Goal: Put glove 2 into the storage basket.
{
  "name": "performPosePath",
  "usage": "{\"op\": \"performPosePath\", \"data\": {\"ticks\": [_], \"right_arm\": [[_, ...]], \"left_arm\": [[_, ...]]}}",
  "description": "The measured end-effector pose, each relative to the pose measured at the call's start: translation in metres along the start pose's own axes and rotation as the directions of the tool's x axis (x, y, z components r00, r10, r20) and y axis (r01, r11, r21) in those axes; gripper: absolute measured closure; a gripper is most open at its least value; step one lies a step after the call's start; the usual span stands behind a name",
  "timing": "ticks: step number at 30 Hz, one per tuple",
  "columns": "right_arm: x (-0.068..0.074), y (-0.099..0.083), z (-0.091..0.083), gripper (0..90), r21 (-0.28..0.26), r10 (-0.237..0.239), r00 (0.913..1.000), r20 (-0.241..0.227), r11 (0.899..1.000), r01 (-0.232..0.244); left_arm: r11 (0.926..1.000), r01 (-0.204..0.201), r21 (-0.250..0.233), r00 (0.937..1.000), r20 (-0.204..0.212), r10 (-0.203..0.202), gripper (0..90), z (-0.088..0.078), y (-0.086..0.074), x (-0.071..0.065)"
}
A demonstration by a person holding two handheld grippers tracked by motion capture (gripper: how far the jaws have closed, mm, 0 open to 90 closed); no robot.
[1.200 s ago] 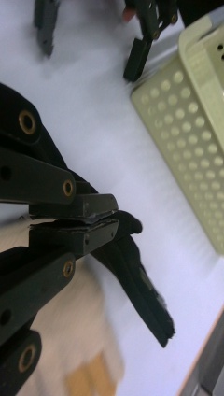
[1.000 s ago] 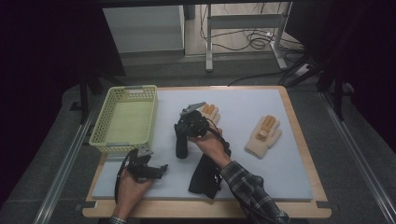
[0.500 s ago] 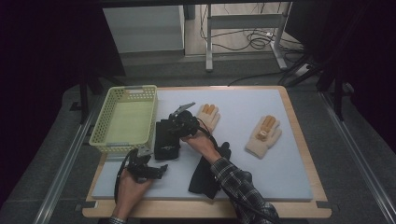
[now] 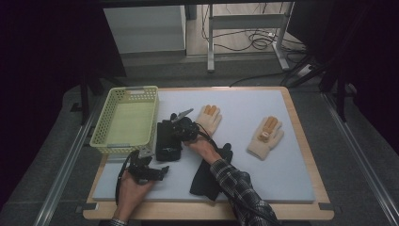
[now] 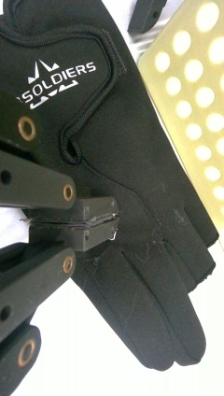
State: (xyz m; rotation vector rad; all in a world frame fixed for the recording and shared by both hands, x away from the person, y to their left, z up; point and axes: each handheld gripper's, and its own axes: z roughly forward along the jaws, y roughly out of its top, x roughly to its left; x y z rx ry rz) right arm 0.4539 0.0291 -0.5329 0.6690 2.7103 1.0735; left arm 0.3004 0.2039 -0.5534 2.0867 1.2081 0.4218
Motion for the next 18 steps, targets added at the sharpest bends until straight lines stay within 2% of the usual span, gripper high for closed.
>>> {"op": "performPosePath", "data": {"ticks": [3, 8, 10, 13, 16, 18], "right_arm": [[0.0044, 0.0019, -0.0003, 89.0, 0.01, -0.012, 0.9995, 0.029, 1.0, 0.011], [0.0042, 0.0022, -0.0041, 86.2, -0.004, 0.002, 0.9999, 0.017, 1.0, -0.002], [0.0051, 0.0022, -0.0042, 64.4, -0.018, 0.014, 0.9998, -0.011, 1.0, -0.014], [0.0095, 0.0029, 0.0, 45.4, -0.019, -0.005, 0.9996, -0.028, 1.0, 0.005], [0.011, 0.0036, 0.004, 37.6, -0.02, -0.035, 0.9994, -0.007, 0.999, 0.035], [0.0088, 0.0028, 0.0055, 38.3, -0.018, -0.039, 0.999, -0.02, 0.999, 0.039]], "left_arm": [[1.0, -0.001, 0.001, 1.0, 0.0, 0.001, 3.3, -0.0001, 0.0, 0.0], [1.0, 0.0, 0.001, 1.0, 0.0, 0.0, 3.2, -0.0001, 0.0, 0.0001], [1.0, 0.0, 0.001, 1.0, 0.0, 0.0, 3.3, -0.0001, 0.0, 0.0001], [1.0, 0.0, 0.001, 1.0, 0.001, 0.0, 3.3, -0.0001, 0.0, 0.0001], [1.0, 0.0, 0.001, 1.0, 0.001, 0.0, 3.2, -0.0001, 0.0, 0.0002], [1.0, 0.0, 0.001, 1.0, 0.0, 0.0, 3.3, -0.0001, 0.0001, 0.0002]]}}
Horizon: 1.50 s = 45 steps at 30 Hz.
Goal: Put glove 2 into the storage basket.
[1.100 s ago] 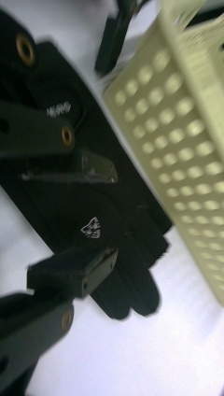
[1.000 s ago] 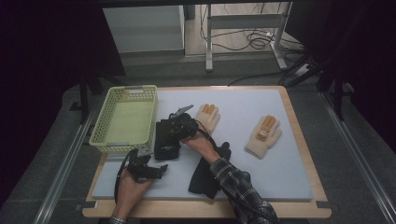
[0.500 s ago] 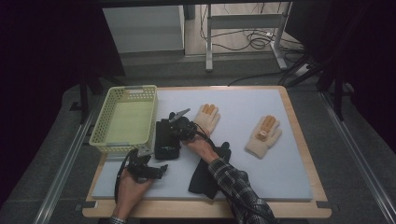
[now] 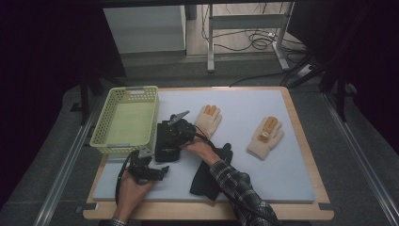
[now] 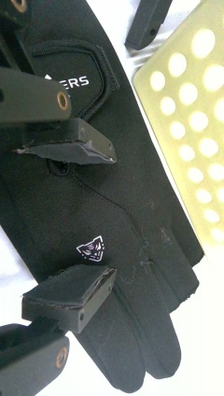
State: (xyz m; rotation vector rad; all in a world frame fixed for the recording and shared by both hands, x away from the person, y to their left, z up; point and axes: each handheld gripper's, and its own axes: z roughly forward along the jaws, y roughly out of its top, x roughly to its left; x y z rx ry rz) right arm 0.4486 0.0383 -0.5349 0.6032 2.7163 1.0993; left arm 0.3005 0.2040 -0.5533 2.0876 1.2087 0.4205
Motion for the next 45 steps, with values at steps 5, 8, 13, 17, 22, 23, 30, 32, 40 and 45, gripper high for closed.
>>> {"op": "performPosePath", "data": {"ticks": [5, 8, 13, 17, 22, 23, 30, 32, 40, 45], "right_arm": [[-0.004, 0.001, -0.002, 66.2, 0.03, -0.019, 0.9998, -0.011, 0.999, 0.02], [-0.007, -0.004, -0.004, 81.2, 0.002, 0.0, 0.9997, -0.024, 1.0, 0.0], [-0.002, -0.003, -0.005, 87.2, 0.012, 0.014, 0.9999, -0.006, 1.0, -0.014], [0.002, 0.001, -0.013, 87.3, 0.011, 0.018, 0.9996, 0.022, 1.0, -0.019], [0.001, 0.002, -0.035, 87.3, -0.038, 0.081, 0.9967, 0.006, 0.996, -0.081], [0.002, 0.002, -0.039, 87.3, -0.044, 0.082, 0.9967, 0.001, 0.996, -0.081], [0.015, 0.003, -0.075, 87.2, -0.093, 0.082, 0.9966, 0.009, 0.992, -0.081], [0.018, 0.002, -0.086, 87.2, -0.105, 0.09, 0.9959, 0.013, 0.991, -0.088], [0.024, -0.016, -0.129, 87.2, -0.118, 0.126, 0.9898, 0.065, 0.986, -0.118], [0.025, -0.036, -0.151, 87.1, -0.122, 0.173, 0.981, 0.088, 0.979, -0.162]], "left_arm": [[1.0, 0.001, -0.002, 1.0, -0.001, -0.001, 3.2, 0.0, 0.0, 0.0], [1.0, 0.001, -0.002, 1.0, -0.001, -0.001, 3.3, 0.0, 0.0, 0.0], [1.0, 0.0, -0.002, 1.0, -0.001, 0.0, 3.2, 0.0, 0.0, 0.0], [1.0, 0.001, -0.001, 1.0, -0.001, -0.001, 3.3, 0.0, 0.0, 0.0], [1.0, 0.001, -0.002, 1.0, -0.001, -0.001, 3.2, 0.0, 0.0, 0.0], [1.0, 0.001, -0.002, 1.0, -0.001, -0.001, 3.2, 0.0, 0.0, 0.0], [1.0, -0.001, -0.004, 1.0, -0.001, 0.001, 3.2, 0.0, 0.0, 0.0], [1.0, -0.002, -0.003, 1.0, -0.001, 0.002, 3.2, 0.0, 0.0, 0.0], [1.0, 0.003, -0.006, 1.0, -0.002, -0.003, 3.2, 0.0, 0.0, 0.0], [1.0, 0.002, -0.005, 1.0, -0.002, -0.002, 3.2, 0.0, 0.0, 0.0]]}}
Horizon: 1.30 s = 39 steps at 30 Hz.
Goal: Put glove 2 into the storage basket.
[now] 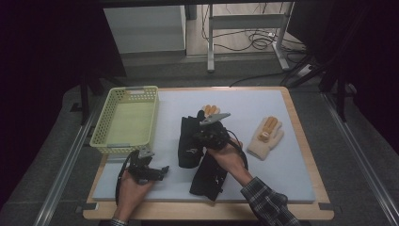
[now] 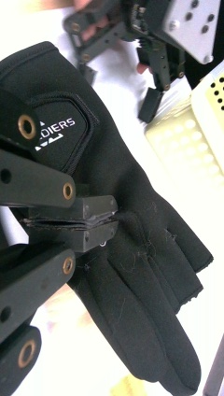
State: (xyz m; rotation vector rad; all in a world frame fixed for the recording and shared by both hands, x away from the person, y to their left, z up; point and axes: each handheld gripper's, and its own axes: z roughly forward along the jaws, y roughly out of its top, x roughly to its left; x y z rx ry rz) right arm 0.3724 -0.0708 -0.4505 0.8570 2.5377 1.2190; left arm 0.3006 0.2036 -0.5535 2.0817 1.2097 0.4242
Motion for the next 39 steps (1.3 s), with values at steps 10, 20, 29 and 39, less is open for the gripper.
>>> {"op": "performPosePath", "data": {"ticks": [10, 20, 29, 39], "right_arm": [[-0.001, -0.039, -0.046, 87.1, 0.017, 0.075, 0.9948, 0.068, 0.997, -0.076], [0.015, -0.07, -0.067, 87.0, 0.031, 0.167, 0.9834, 0.071, 0.985, -0.17], [0.024, -0.088, -0.049, 67.3, 0.047, 0.125, 0.9912, 0.045, 0.991, -0.127], [0.031, -0.082, -0.043, 62.9, 0.064, -0.039, 0.999, 0.023, 0.997, 0.038]], "left_arm": [[1.0, 0.0, -0.001, 1.0, 0.0, 0.0, 3.2, 0.0, 0.0, 0.0], [1.0, -0.001, 0.002, 1.0, 0.0, 0.001, 3.3, 0.0, 0.0, 0.0], [1.0, -0.001, 0.002, 1.0, 0.001, 0.001, 3.2, 0.0, 0.0, 0.0], [1.0, -0.001, 0.002, 1.0, 0.0, 0.001, 3.3, 0.0, 0.0, 0.0]]}}
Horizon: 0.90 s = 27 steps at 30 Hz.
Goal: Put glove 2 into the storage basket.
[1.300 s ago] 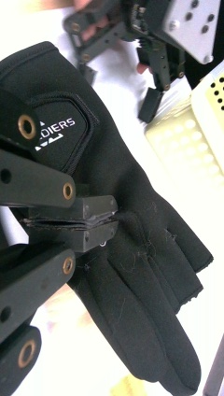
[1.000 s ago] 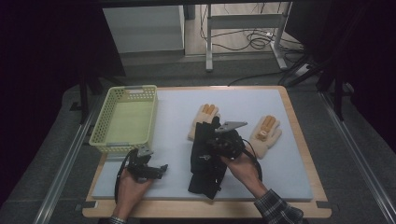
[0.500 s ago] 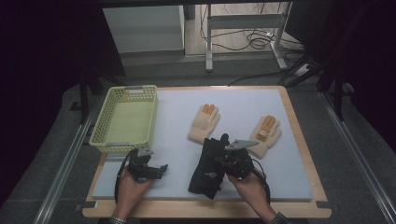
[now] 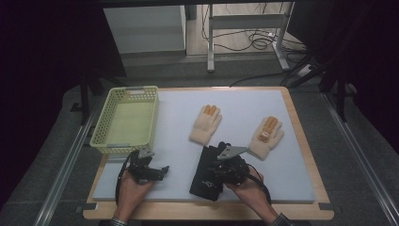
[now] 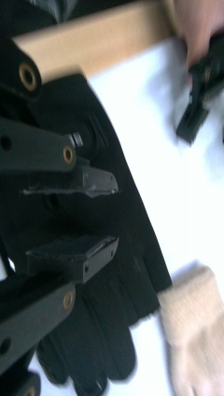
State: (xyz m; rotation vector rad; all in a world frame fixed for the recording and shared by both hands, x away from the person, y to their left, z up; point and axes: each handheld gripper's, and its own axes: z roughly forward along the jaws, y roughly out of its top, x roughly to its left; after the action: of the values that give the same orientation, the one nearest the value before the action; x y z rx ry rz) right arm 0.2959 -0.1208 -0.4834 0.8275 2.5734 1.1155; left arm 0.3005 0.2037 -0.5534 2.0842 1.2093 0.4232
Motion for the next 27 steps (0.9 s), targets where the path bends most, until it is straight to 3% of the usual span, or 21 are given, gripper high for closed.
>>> {"op": "performPosePath", "data": {"ticks": [4, 7, 10, 13, 20, 25, 27], "right_arm": [[-0.017, 0.002, 0.015, 48.7, -0.013, -0.017, 0.9998, -0.004, 1.0, 0.017], [-0.023, 0.001, 0.032, 45.0, 0.019, -0.073, 0.9971, 0.019, 0.997, 0.073], [-0.026, -0.005, 0.044, 67.4, 0.022, -0.054, 0.9982, -0.026, 0.998, 0.054], [-0.024, -0.008, 0.043, 84.4, 0.009, -0.018, 0.9998, -0.002, 1.0, 0.018], [-0.015, -0.002, 0.02, 86.4, -0.039, -0.008, 0.9977, 0.068, 0.999, 0.01], [-0.016, 0.0, 0.008, 86.4, -0.055, 0.032, 0.9906, 0.133, 0.998, -0.025], [-0.02, 0.0, 0.005, 86.4, -0.058, 0.061, 0.99, 0.127, 0.997, -0.054]], "left_arm": [[1.0, 0.0, 0.0, 1.0, 0.0, 0.0, 3.3, 0.0, 0.0, 0.0], [1.0, 0.0, 0.0, 1.0, 0.0, 0.0, 3.3, 0.0, 0.0, 0.0], [1.0, 0.003, 0.0, 1.0, -0.001, -0.003, 3.2, 0.0, 0.0, 0.0], [1.0, 0.003, 0.0, 1.0, -0.001, -0.003, 3.2, 0.0, 0.0, 0.0], [1.0, 0.0, 0.0, 1.0, -0.001, 0.0, 3.2, 0.0, 0.0, 0.0], [1.0, 0.0, 0.0, 1.0, -0.001, 0.0, 3.2, 0.0, 0.0, 0.0], [1.0, 0.003, 0.0, 1.0, -0.001, -0.003, 3.2, 0.0, 0.0, 0.0]]}}
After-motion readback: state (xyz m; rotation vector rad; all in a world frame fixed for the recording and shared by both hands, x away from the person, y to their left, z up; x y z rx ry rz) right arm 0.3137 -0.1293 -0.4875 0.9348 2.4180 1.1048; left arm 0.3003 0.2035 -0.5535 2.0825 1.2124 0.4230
